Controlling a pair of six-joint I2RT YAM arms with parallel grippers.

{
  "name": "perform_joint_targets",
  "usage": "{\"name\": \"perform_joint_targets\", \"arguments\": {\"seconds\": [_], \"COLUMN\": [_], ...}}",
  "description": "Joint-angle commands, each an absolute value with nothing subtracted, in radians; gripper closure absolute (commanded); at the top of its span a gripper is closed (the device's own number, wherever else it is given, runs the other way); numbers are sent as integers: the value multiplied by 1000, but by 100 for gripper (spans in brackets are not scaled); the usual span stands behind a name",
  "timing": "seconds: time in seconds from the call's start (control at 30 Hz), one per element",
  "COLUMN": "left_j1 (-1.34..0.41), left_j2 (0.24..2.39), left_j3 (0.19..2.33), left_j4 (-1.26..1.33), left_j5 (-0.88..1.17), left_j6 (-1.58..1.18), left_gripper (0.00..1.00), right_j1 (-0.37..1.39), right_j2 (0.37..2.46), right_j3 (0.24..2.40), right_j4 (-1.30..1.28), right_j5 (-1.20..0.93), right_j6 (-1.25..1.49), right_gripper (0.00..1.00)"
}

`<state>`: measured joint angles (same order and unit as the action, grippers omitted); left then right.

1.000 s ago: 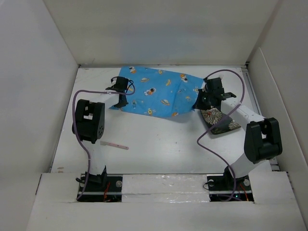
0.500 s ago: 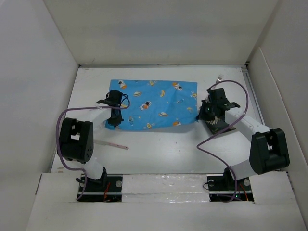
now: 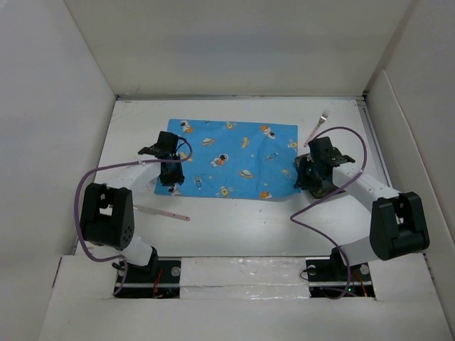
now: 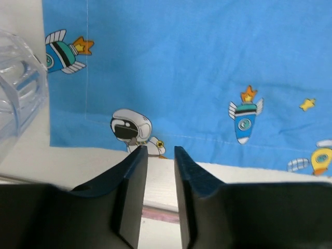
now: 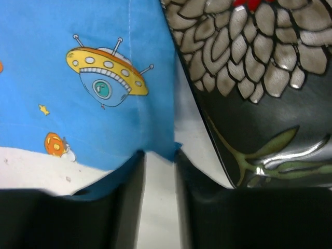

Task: Set the dinner table for one person

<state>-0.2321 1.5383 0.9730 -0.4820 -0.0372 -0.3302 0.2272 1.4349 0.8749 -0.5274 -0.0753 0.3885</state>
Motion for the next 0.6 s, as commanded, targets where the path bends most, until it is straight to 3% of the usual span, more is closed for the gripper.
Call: {"name": "perform_joint_targets", "arguments": {"seconds": [0.0,0.07,0.17,0.23,0.27,0.47,0.57], "left_j1": [-230,-230,-239,-282,-311,-621,-695], "left_j2": [1480,1464,1476,1496,1521,1659,1733], "left_j3": [1020,1037,1087,1133,1155,1330,1362], "left_j4": [-523,-519,-512,-505,-505,-447,-373], "left_j5": [46,61,86,86,68,9,40], "left_j6": [-307,-304,-293,-287,-284,-308,-330], "left_gripper": [72,71,71,72,72,72,71], "right_j1": [210,210,210,196,196,123,40], "right_j2": [1422,1399,1373,1367,1362,1276,1215], "right_j3": [929,946,971,979,982,986,967], "right_j4": [-574,-595,-606,-604,-601,-555,-554], "right_j5": [-43,-43,-31,-23,-25,-45,-23], "right_j6": [365,368,379,400,411,498,560], "right_gripper": [57,46,48,68,98,100,100]}}
